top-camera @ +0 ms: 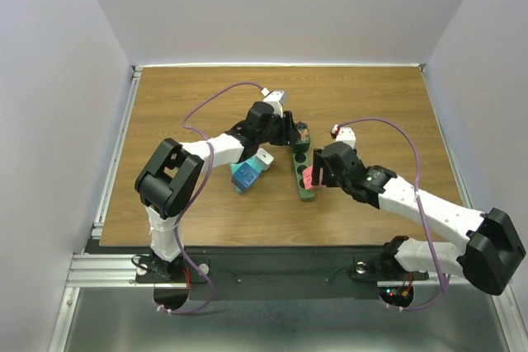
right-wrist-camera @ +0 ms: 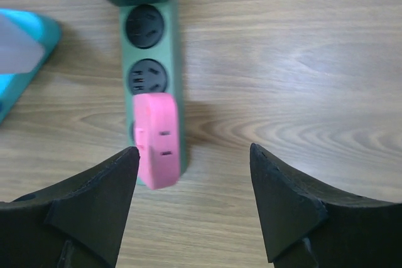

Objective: Insert the plug

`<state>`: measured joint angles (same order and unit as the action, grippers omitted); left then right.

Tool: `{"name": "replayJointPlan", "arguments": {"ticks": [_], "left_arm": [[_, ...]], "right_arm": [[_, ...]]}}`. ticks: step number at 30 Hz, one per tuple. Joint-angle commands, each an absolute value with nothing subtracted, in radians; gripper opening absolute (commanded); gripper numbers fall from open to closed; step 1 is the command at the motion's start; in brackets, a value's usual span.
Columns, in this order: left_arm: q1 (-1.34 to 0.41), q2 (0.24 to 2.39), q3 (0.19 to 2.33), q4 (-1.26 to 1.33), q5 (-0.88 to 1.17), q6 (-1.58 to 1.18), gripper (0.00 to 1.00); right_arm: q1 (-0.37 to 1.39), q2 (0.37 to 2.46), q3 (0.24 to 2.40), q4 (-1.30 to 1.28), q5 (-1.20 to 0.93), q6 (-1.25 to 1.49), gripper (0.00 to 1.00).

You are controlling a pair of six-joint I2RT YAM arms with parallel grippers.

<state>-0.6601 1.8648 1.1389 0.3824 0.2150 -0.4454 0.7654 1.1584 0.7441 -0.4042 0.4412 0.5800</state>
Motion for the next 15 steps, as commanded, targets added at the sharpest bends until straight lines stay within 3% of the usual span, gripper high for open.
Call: {"name": "replayJointPlan", "arguments": {"ticks": [1,15], "left_arm": [[-0.675,1.838,1.118,0.276,0.206,-0.408,0.55],[-0.673,1.842,1.118,0.267,0.198,-0.403,0.55]], "right_arm": [[0.750,1.160,0.759,-0.290,0.290,0.488,0.75],[0.733,1.281,0.778,-0.262,0.180,0.454,0.65]]}}
